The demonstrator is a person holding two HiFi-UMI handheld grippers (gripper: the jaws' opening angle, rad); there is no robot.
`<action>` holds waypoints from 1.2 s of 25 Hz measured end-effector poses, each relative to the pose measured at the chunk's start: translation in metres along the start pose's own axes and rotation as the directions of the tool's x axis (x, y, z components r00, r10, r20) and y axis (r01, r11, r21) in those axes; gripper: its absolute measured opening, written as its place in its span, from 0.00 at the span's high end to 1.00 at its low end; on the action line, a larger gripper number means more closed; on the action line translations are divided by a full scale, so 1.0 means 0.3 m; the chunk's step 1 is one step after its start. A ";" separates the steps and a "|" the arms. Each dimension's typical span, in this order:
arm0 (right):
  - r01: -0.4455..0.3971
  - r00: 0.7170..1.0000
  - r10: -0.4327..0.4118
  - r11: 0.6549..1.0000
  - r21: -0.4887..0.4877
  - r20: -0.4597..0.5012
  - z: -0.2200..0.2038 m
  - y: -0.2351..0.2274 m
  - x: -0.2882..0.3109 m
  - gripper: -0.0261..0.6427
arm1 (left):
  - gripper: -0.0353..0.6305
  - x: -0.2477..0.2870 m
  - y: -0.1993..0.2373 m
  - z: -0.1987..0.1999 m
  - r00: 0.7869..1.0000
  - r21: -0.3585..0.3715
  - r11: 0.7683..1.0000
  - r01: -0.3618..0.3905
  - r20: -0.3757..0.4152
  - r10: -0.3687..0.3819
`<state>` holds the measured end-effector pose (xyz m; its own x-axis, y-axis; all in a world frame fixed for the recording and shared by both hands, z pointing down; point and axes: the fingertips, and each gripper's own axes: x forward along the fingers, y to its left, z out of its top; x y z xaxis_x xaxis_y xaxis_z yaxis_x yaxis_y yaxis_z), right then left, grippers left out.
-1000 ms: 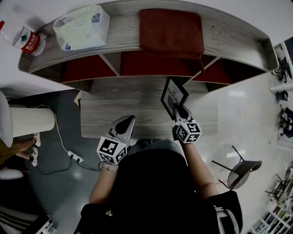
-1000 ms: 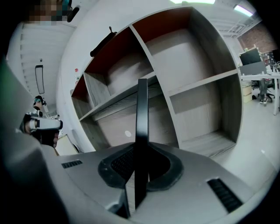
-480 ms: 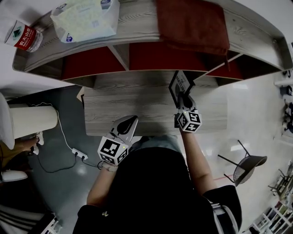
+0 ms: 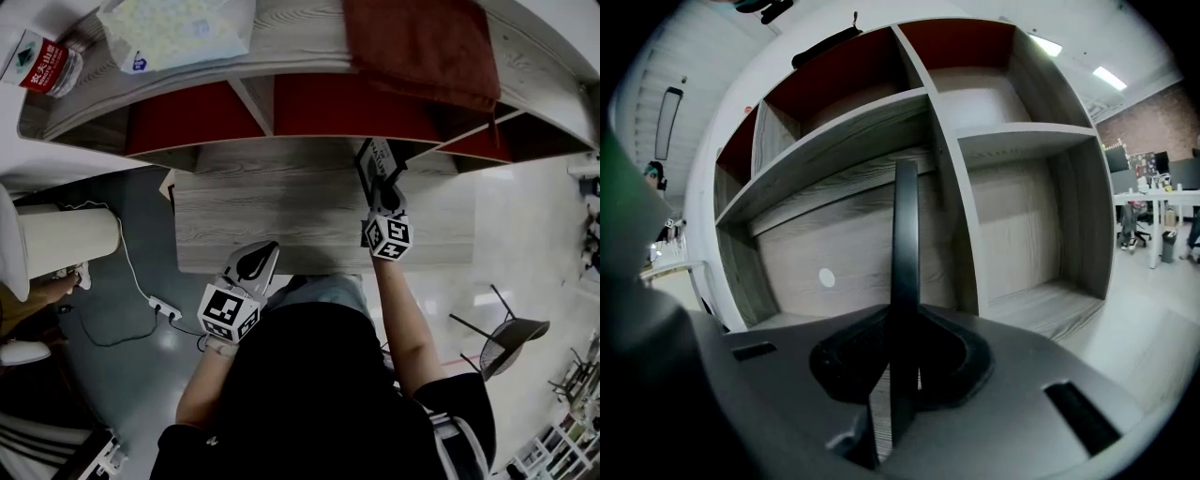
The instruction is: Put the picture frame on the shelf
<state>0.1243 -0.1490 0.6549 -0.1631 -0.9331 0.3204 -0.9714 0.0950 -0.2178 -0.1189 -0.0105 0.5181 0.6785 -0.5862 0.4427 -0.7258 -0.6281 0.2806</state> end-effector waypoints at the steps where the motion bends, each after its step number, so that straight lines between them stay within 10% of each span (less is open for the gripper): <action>1: 0.007 1.000 -0.007 1.000 -0.006 -0.007 -0.008 -0.006 0.010 0.92 | 0.94 0.000 0.001 -0.005 1.000 -0.002 1.000 -0.001 -0.002 0.001; 30: 0.175 0.983 -0.171 0.983 0.062 -0.068 -0.098 -0.097 0.206 0.89 | 0.94 -0.005 0.041 -0.053 0.999 -0.021 0.999 -0.028 -0.031 0.027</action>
<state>0.1376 -0.1993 0.7081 -0.0060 -0.9098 0.4149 -0.9723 -0.0917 -0.2151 -0.1307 -0.0091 0.5344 0.6545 -0.5871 0.4764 -0.7468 -0.6005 0.2859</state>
